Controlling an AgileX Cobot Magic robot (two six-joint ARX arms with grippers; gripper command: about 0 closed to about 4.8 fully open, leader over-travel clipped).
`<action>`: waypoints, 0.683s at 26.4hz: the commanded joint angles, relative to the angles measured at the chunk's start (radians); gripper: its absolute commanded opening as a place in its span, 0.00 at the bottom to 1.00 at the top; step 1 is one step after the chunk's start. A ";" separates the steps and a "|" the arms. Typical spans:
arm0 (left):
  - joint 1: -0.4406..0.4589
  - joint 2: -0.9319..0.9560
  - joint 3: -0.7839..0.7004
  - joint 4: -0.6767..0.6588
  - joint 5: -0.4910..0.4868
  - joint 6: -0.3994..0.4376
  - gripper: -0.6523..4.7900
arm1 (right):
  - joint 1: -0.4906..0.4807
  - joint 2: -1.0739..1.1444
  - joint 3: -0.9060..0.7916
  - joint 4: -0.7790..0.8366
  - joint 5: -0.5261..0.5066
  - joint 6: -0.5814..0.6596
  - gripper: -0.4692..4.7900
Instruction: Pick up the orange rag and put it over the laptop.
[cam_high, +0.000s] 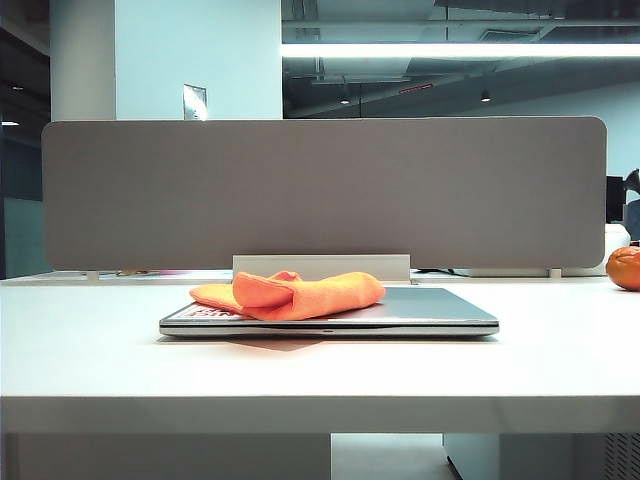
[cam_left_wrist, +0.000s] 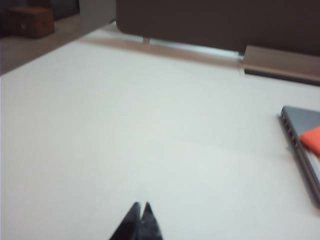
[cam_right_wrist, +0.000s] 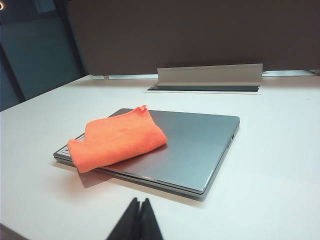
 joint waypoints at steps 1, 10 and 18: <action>-0.002 0.001 0.003 -0.020 0.005 0.001 0.11 | 0.001 -0.002 -0.003 0.007 0.000 0.002 0.08; -0.017 0.001 0.003 0.000 0.003 0.001 0.11 | 0.001 -0.002 -0.003 0.007 0.000 0.002 0.08; -0.017 0.001 0.003 0.001 0.004 0.001 0.11 | 0.001 -0.002 -0.003 0.007 0.000 0.002 0.08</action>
